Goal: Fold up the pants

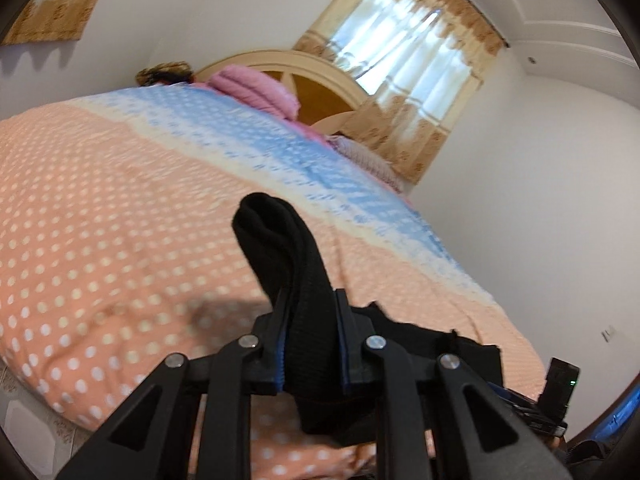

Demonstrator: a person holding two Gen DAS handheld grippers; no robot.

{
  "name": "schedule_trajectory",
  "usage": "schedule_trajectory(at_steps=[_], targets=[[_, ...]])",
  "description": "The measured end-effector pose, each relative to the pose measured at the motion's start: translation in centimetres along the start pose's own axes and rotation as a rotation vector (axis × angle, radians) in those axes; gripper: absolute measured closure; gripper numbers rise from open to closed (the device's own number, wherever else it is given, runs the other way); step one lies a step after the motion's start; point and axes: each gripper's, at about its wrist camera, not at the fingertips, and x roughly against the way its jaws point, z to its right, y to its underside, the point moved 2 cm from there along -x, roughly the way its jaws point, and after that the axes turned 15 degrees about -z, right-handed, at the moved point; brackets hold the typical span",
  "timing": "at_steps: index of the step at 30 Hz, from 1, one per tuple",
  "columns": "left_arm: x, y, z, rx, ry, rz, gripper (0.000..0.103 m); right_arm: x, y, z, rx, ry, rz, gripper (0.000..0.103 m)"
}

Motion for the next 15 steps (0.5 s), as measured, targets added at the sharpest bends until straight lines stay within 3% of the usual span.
schedule_trajectory(at_steps=[4, 15], targets=[[0.6, -0.5, 2.9, -0.062, 0.051, 0.022, 0.083, 0.8, -0.1, 0.6, -0.011, 0.007, 0.018, 0.036], [-0.4, -1.3, 10.6, -0.214, 0.173, -0.013, 0.084, 4.3, 0.3, 2.8, -0.037, 0.05, 0.063, 0.036]])
